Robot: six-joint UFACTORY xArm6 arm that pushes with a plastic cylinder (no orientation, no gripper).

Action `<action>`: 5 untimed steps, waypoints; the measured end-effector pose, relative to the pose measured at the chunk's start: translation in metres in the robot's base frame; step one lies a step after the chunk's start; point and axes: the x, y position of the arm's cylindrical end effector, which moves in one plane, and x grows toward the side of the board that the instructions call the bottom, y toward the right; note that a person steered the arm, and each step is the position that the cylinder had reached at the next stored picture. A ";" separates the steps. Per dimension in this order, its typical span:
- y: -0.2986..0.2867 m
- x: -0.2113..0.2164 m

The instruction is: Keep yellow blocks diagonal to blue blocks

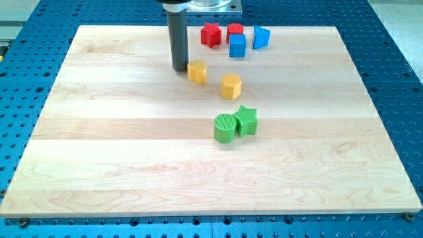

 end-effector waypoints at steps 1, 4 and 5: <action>0.040 0.014; 0.042 -0.057; 0.090 -0.063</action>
